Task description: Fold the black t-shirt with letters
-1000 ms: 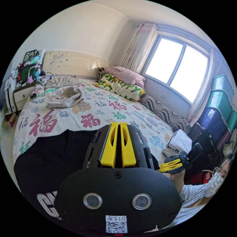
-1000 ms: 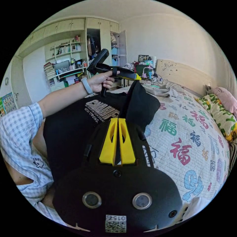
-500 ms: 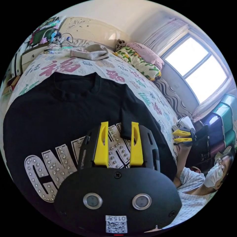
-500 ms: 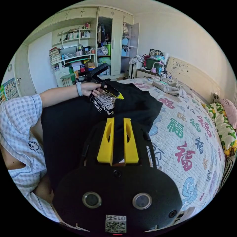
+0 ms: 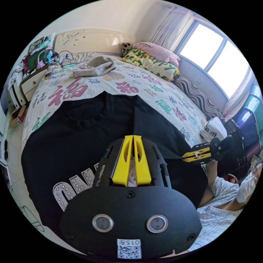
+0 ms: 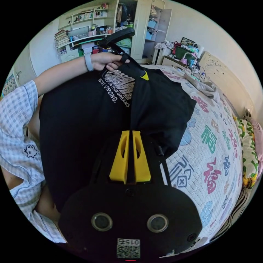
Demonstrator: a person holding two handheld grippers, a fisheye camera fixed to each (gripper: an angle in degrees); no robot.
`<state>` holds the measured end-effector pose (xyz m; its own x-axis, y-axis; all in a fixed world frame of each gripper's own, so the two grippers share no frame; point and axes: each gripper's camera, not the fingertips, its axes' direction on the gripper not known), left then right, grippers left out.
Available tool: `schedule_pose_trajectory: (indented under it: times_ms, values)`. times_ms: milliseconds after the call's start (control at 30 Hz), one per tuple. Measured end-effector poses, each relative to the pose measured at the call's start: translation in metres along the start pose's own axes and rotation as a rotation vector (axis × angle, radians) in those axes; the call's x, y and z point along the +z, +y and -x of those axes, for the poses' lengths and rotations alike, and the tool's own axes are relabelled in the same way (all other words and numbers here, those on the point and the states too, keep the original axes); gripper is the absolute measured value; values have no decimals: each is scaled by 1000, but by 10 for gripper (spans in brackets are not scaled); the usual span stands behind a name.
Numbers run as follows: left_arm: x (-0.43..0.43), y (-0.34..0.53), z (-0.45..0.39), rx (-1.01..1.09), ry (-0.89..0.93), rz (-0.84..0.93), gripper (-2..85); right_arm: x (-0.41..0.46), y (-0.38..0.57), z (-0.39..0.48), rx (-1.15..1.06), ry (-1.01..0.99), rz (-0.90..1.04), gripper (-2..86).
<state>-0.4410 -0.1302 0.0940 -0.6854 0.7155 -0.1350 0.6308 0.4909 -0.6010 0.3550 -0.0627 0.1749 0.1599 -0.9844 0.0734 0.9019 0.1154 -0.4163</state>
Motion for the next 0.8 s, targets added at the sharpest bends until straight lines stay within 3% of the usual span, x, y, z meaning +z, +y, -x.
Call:
schedule_pose_trajectory:
  times_ms: [100, 200, 300, 367, 433, 567, 800]
  values:
    - [19, 9, -1, -9, -133, 52, -2, -14, -5, 8, -19, -8, 11, 15]
    - [14, 15, -4, -31, -83, 8, 20, -52, 3, 6, -3, 2, -125, 0]
    - [10, 12, -33, 30, -26, -22, 66, -73, 10, -4, 118, 198, -220, 9]
    - [24, 7, -55, 69, -62, 52, 94, -62, 5, -5, 149, 319, -144, 27]
    - [39, 11, -60, 68, -109, 106, 94, -47, -4, -3, 125, 310, -64, 38]
    - [38, 21, -54, 41, -108, 57, 28, -27, -19, 11, 44, 415, 60, 8]
    - [41, 30, -55, 52, -114, 74, 11, -52, -19, -4, 97, 268, 28, -8]
